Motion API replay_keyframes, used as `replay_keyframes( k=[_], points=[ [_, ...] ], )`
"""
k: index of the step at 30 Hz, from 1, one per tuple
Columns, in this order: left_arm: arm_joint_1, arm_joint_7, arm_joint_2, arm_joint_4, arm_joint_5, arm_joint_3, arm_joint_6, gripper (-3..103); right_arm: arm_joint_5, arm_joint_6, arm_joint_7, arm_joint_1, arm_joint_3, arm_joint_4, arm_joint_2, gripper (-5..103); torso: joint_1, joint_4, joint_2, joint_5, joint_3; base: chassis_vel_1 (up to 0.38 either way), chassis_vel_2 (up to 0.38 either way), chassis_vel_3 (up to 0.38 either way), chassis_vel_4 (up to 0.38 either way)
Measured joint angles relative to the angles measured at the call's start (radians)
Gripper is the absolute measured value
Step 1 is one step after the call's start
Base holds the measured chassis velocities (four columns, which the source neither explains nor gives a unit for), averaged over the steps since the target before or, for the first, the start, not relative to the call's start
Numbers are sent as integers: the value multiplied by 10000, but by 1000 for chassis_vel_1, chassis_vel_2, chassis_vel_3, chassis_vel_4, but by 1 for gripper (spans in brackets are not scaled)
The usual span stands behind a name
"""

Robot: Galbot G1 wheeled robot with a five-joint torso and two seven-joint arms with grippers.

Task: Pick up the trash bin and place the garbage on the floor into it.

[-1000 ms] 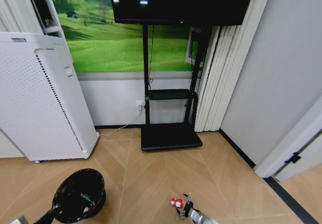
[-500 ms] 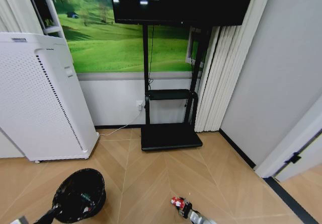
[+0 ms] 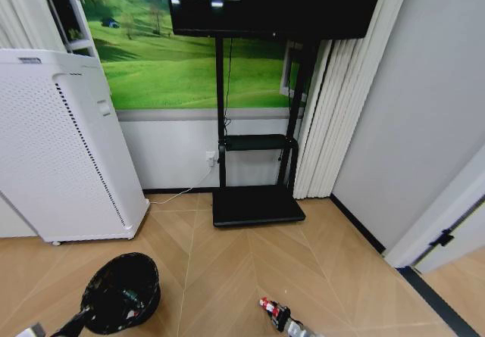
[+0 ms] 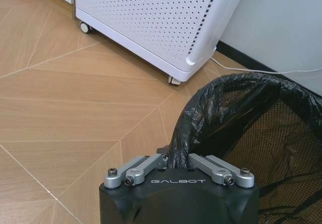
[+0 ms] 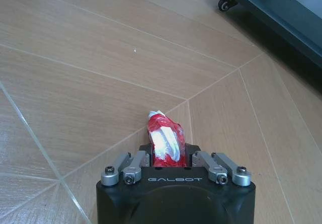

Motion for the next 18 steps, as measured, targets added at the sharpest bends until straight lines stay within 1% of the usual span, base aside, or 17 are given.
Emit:
replay_keyframes(
  k=[1, 2, 3, 4, 5, 6, 7, 9, 10, 11, 12, 13, 14, 15, 16, 17, 18],
  points=[
    [-11, -16, 0, 0, 11, 42, 3, 3, -149, 115, 74, -89, 120, 73, -3, 32, 0, 3, -1, 5, 1, 0, 0, 0, 0],
    [-25, -38, 6, 0, 37, 96, 6, 3, -290, 260, 143, -247, 366, 275, -21, 32, 1, 1, -3, 7, 5, 0, 0, 0, 0],
    [-25, -38, 6, 0, 37, 96, 6, 3, -290, 260, 143, -247, 366, 275, -21, 32, 1, 1, -3, 7, 5, 0, 0, 0, 0],
    [-69, -79, 56, 22, 65, 215, 12, 3, -177, 353, 256, -484, 738, 852, -90, 31, 1, -6, -3, 7, 6, 0, 0, 0, 0],
    [-185, -161, 172, 90, 66, 428, 30, 3, 344, 405, 401, -708, 1166, 1673, -216, 31, 0, 2, -1, 2, 1, 0, 0, 0, 0],
    [-311, -245, 280, 158, 61, 618, 43, 3, 751, 439, 451, -834, 1433, 2151, -312, 31, 0, 3, -2, -4, 2, 0, 0, 0, 0],
    [-311, -245, 280, 158, 61, 618, 43, 3, 751, 439, 451, -834, 1433, 2151, -312, 31, 0, 3, -2, -4, 2, 0, 0, 0, 0],
    [-887, -577, 687, 441, 146, 1268, 42, 3, 1583, 511, 481, -1046, 2057, 3305, -493, 30, 0, 0, -3, -1, 3, 0, 0, 0, 0],
    [-887, -577, 687, 441, 146, 1268, 42, 3, 1583, 511, 481, -1046, 2057, 3305, -493, 30, 0, 0, -3, -1, 3, 0, 0, 0, 0],
    [-1161, -689, 867, 562, 191, 1510, 10, 3, 1863, 563, 546, -1105, 2293, 3820, -545, 30, 0, 3, -2, -3, 3, 0, 0, 0, 0],
    [-1600, -776, 1169, 755, 234, 1900, -107, 3, 2267, 621, 641, -1198, 2525, 4557, -605, 30, 1, -4, -3, -7, 3, 0, 0, 0, 0],
    [-1834, -760, 1380, 862, 242, 2110, -202, 3, 2681, 644, 737, -1226, 2584, 5211, -666, 30, 1, -8, -2, -1, 3, 0, 0, 0, 0],
    [-1834, -760, 1380, 862, 242, 2110, -202, 3, 2681, 644, 737, -1226, 2584, 5211, -666, 30, 1, -8, -2, -1, 3, 0, 0, 0, 0],
    [-2008, -573, 1622, 961, 201, 2262, -343, 3, 3268, 662, 816, -1128, 2486, 5926, -737, 30, 1, -3, -2, -3, 2, 0, 0, 0, 0],
    [-2087, -469, 1769, 1039, 109, 2332, -351, 3, 3621, 663, 862, -1075, 2405, 6301, -757, 30, 0, 5, -2, -1, 1, 0, 0, 0, 0],
    [-2087, -469, 1769, 1039, 109, 2332, -351, 3, 3621, 663, 862, -1075, 2405, 6301, -757, 30, 0, 5, -2, -1, 1, 0, 0, 0, 0],
    [-2246, -292, 2019, 1216, 22, 2482, -355, 3, 3945, 695, 885, -1070, 2341, 6673, -760, 30, 0, 6, -2, 1, 2, 0, 0, 0, 0]
  ],
)
